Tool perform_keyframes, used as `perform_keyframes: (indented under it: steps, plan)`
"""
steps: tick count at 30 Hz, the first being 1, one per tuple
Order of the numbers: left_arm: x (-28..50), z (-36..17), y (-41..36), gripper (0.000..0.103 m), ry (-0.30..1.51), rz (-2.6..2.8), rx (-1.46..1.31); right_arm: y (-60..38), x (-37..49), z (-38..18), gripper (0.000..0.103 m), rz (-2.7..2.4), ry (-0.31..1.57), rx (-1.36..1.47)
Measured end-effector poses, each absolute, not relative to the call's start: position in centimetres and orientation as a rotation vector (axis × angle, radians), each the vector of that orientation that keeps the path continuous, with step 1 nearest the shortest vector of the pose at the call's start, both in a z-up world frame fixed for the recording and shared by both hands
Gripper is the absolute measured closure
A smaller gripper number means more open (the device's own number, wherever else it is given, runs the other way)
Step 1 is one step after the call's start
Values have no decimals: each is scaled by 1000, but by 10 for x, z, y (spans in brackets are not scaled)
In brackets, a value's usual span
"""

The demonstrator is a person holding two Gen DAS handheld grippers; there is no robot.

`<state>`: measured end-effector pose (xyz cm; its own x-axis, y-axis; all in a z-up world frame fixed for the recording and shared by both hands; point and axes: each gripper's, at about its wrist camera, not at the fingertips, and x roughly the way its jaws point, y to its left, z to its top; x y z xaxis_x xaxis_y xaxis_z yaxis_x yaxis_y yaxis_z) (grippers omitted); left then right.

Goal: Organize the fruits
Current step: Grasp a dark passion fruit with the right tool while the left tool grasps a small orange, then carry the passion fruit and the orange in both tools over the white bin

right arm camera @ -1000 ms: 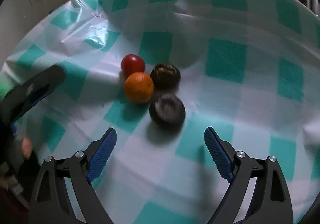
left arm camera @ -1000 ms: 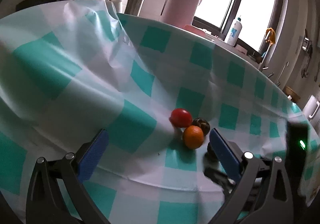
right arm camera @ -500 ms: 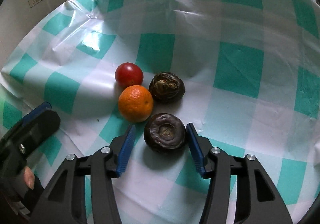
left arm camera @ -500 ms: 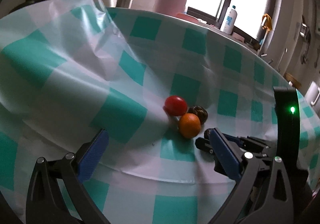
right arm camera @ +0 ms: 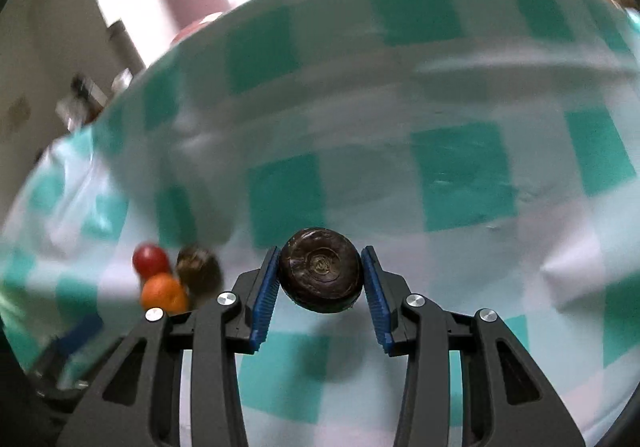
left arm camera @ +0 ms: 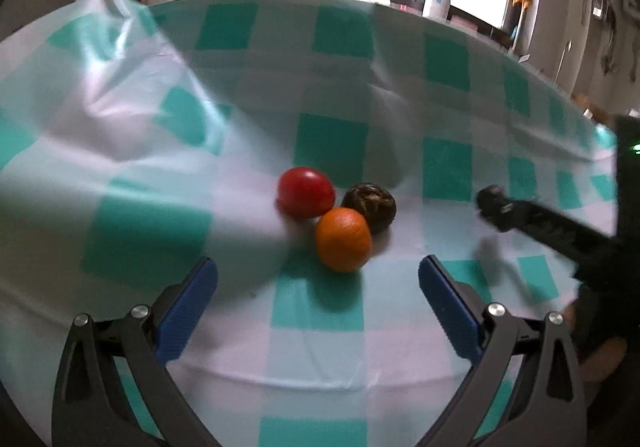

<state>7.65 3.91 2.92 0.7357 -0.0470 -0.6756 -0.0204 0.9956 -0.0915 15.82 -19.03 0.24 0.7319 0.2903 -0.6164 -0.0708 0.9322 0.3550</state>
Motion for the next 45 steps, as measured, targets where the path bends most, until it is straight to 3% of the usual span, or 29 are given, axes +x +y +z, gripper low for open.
perform_keyframes:
  steps: [4, 9, 11, 14, 27, 45]
  plan:
    - [104, 17, 23, 29, 838, 39, -31, -196, 155, 4, 62, 215, 671, 348]
    - [121, 10, 13, 31, 873, 66, 22, -201, 155, 0, 62, 225, 679, 386]
    - [125, 7, 10, 37, 889, 67, 37, -197, 154, 1, 62, 231, 679, 391]
    - [129, 4, 10, 68, 904, 25, 9, -197, 155, 1, 62, 246, 675, 392]
    - [41, 20, 57, 68, 796, -23, -174, -205, 154, -1, 62, 280, 675, 426]
    - [36, 32, 60, 68, 771, -23, -190, -201, 157, -2, 62, 281, 695, 423]
